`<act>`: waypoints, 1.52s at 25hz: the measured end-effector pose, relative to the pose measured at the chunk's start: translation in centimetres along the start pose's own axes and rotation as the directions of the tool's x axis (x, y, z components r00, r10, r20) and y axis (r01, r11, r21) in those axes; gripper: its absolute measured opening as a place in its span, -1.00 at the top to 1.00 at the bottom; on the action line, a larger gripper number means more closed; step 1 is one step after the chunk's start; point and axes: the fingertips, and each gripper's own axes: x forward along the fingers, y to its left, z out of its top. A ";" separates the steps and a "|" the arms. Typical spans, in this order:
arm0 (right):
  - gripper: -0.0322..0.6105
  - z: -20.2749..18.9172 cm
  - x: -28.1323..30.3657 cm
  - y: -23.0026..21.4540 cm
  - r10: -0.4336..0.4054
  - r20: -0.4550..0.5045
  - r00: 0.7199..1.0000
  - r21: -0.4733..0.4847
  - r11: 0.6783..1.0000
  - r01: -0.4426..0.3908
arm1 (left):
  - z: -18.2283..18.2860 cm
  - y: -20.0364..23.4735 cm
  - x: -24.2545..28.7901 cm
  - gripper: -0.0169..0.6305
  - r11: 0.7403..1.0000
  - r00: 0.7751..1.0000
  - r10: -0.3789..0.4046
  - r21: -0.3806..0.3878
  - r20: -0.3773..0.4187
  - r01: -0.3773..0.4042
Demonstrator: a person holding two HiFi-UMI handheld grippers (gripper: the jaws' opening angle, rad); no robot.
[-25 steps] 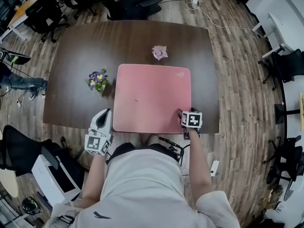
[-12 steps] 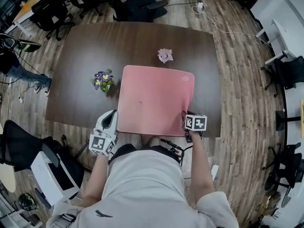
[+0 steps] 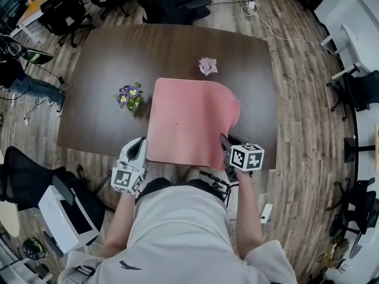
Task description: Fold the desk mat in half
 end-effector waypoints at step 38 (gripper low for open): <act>0.26 -1.0 17.1 18.2 0.263 -0.102 0.959 -0.027 0.963 -0.267 | -1.4 3.0 -4.4 0.93 0.983 0.985 0.174 -0.051 -0.002 -0.174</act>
